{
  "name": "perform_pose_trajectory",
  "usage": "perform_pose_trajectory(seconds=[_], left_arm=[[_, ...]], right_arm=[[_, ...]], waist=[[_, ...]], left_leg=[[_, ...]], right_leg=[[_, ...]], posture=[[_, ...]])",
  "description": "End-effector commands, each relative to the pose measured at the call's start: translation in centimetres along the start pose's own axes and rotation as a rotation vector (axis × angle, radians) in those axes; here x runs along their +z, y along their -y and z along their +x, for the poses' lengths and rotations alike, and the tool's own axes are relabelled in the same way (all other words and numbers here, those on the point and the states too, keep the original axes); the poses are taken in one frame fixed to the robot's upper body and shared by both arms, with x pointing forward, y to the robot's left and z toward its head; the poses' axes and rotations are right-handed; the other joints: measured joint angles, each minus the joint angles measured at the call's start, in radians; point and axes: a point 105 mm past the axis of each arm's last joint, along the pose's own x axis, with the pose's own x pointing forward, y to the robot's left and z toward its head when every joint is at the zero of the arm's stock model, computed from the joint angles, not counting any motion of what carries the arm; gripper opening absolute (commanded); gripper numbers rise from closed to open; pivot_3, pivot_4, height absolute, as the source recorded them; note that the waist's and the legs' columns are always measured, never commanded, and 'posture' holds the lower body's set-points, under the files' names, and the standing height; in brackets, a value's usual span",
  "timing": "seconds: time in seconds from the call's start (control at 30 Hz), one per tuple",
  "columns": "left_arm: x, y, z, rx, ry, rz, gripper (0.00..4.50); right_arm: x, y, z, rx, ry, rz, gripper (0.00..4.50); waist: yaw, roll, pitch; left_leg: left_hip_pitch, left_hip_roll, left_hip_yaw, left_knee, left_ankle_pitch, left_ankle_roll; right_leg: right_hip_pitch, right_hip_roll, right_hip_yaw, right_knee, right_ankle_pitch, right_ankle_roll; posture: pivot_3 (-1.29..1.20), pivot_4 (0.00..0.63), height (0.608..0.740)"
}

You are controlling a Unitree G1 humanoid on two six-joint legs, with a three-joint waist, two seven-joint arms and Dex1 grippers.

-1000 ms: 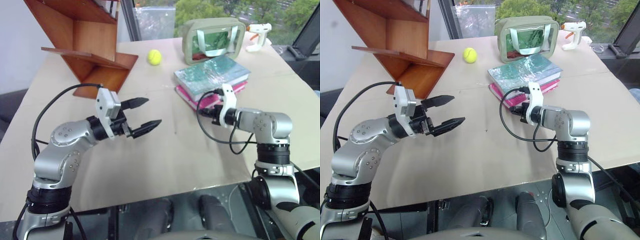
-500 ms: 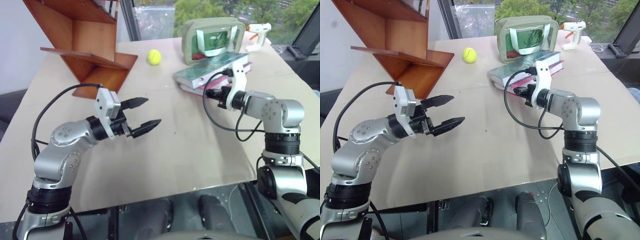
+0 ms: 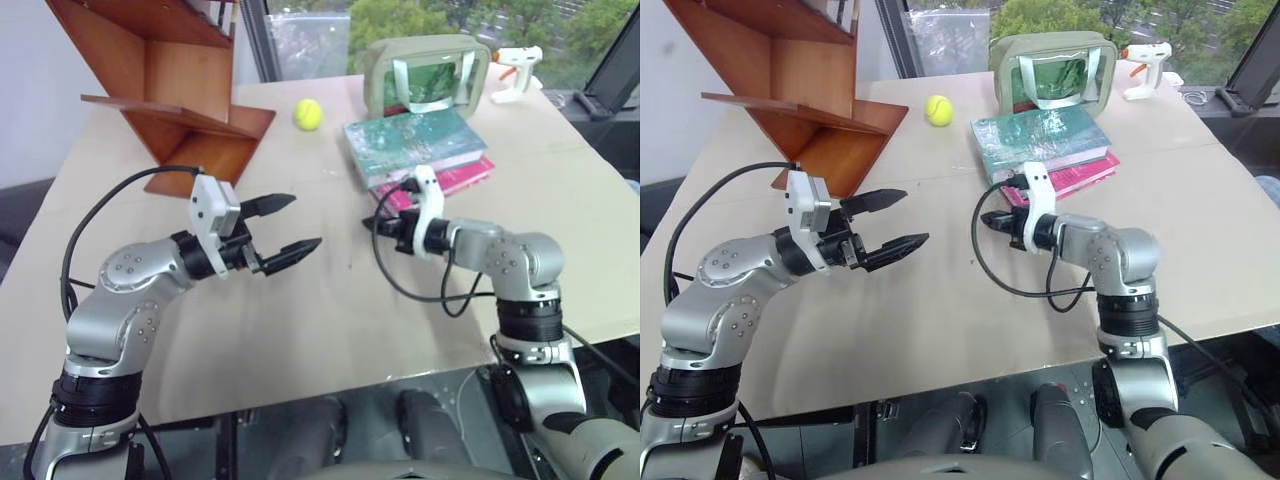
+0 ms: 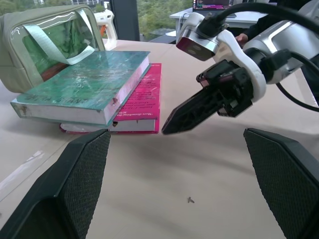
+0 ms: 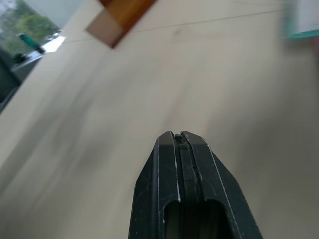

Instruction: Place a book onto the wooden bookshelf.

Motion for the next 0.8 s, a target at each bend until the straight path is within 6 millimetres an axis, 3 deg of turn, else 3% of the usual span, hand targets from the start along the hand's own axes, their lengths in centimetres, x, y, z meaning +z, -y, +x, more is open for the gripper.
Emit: perform_pose_trajectory(seconds=[0.03, 0.3, 0.4, 0.57, 0.8], left_arm=[[1.2, -0.4, -0.3, 0.008, 0.018, 0.055, 4.50], [1.1, -0.5, 0.6, -0.010, 0.028, 0.053, 4.50], [1.2, -0.6, 0.8, -0.017, 0.033, 0.056, 4.50], [1.3, -0.8, 1.1, -0.028, 0.036, 0.065, 4.50], [1.3, -0.9, 0.9, -0.031, 0.034, 0.076, 4.50]], right_arm=[[2.5, 2.1, -1.5, -0.191, 0.114, -0.106, 0.08], [2.6, 7.6, -5.3, -0.460, 0.083, -0.215, 0.08], [3.0, 8.8, -6.2, -0.491, 0.093, -0.221, 0.95], [3.0, 11.3, -6.4, -0.541, 0.113, -0.164, 3.37], [3.6, 12.9, -4.8, -0.493, 0.189, -0.157, 3.37]], waist=[[0.002, 0.000, 0.000], [0.006, 0.000, 0.000], [0.001, 0.000, 0.000], [0.000, 0.000, 0.000], [0.000, 0.000, 0.000]], left_leg=[[0.000, 0.000, 0.000, 0.000, 0.000, 0.000], [0.000, -0.001, -0.001, 0.000, 0.000, 0.000], [0.000, -0.001, 0.000, 0.000, 0.000, 0.000], [0.000, 0.000, 0.000, 0.000, 0.000, 0.000], [0.000, 0.000, 0.000, 0.000, 0.000, 0.000]], right_leg=[[0.000, 0.000, 0.000, 0.000, 0.000, 0.000], [0.000, 0.000, -0.002, -0.001, 0.000, 0.000], [0.000, -0.001, -0.001, -0.001, 0.000, 0.000], [0.000, 0.000, -0.001, -0.001, 0.000, 0.000], [0.000, 0.000, 0.000, -0.001, 0.000, 0.000]], posture=[[0.00, 0.150, 0.740], [0.00, 0.150, 0.740], [0.00, 0.150, 0.740], [0.00, 0.150, 0.740], [0.00, 0.150, 0.740]])
